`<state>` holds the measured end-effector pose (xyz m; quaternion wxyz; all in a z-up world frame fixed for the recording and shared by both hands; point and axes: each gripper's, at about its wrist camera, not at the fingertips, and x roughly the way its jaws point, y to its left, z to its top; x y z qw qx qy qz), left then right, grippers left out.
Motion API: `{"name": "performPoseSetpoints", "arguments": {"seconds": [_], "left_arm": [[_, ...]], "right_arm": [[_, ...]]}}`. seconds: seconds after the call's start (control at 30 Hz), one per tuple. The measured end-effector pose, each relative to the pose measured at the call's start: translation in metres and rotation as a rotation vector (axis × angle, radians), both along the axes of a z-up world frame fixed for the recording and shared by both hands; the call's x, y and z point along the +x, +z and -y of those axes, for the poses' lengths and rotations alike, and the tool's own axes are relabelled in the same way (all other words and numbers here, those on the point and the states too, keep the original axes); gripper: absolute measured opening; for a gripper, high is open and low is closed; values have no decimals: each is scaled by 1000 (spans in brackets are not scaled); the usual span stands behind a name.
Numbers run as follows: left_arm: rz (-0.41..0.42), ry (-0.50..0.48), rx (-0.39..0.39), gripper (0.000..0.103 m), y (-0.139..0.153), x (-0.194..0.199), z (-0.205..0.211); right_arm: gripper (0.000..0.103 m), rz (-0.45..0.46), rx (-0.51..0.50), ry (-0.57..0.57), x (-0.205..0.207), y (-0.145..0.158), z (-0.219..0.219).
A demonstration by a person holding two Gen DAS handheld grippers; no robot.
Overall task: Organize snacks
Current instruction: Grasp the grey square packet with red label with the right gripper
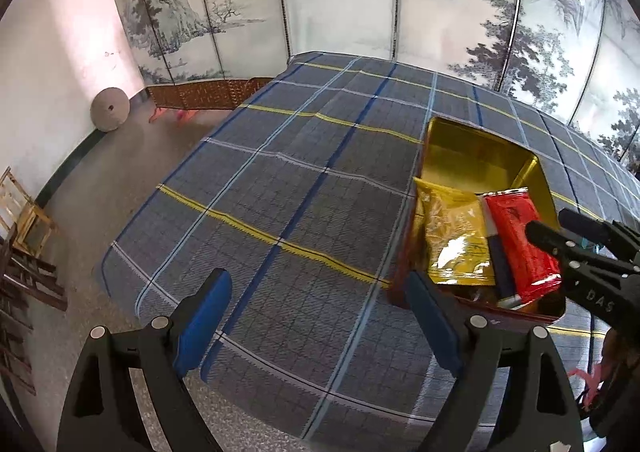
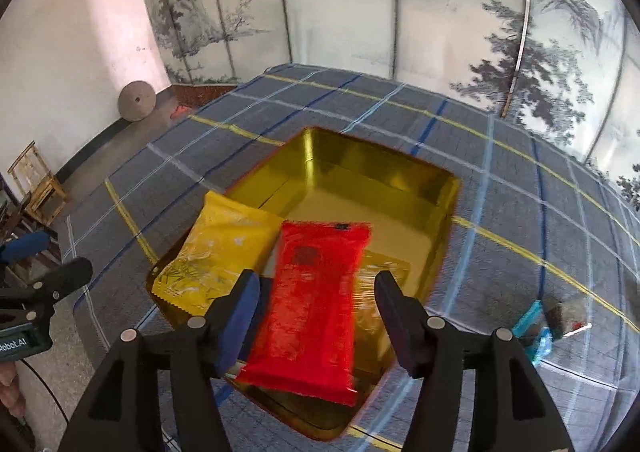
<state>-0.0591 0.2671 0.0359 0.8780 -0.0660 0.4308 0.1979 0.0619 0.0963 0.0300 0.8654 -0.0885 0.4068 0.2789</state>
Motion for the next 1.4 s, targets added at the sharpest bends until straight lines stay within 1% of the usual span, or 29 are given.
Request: {"name": "performPoseSetpoints", "arguments": {"seconds": [0.17,0.27,0.47,0.53,0.6,0.63,0.77,0.97,1.07,1.17,1.27,1.33,1.37,1.4], "left_arm": [[-1,-28,4,87,4,7,16],[-5,-51,12,87,5,13,27],[-8,-99,16,87,7,27,53],[-9,-116,16,87,8,33,63],[-10,-134,13,87,7,40,73],[-14,-146,10,87,6,44,80],[-31,-190,16,87,5,57,103],[-52,-258,26,87,3,73,139],[-60,-281,24,87,2,79,153],[-71,-307,22,87,-1,87,170],[-81,-336,22,87,-3,94,187],[-86,-356,24,87,-6,99,199],[-89,-365,24,87,-7,102,204],[-89,-372,21,87,-8,104,209]], "right_arm": [[61,14,20,-66,12,8,40],[61,23,13,-124,26,7,73],[61,8,-40,-261,58,-7,152],[62,8,-63,-285,65,-12,171],[66,5,-87,-296,71,-19,186],[66,0,-89,-292,74,-23,193],[70,-12,-107,-257,82,-37,203],[70,-33,-82,-209,89,-53,205],[70,-35,-100,-194,94,-61,202],[70,-34,-101,-192,99,-68,202],[70,-33,-73,-193,101,-73,206],[66,-30,-50,-192,101,-74,209],[59,-29,-39,-185,100,-74,210],[59,-24,-39,-187,99,-74,212]]}}
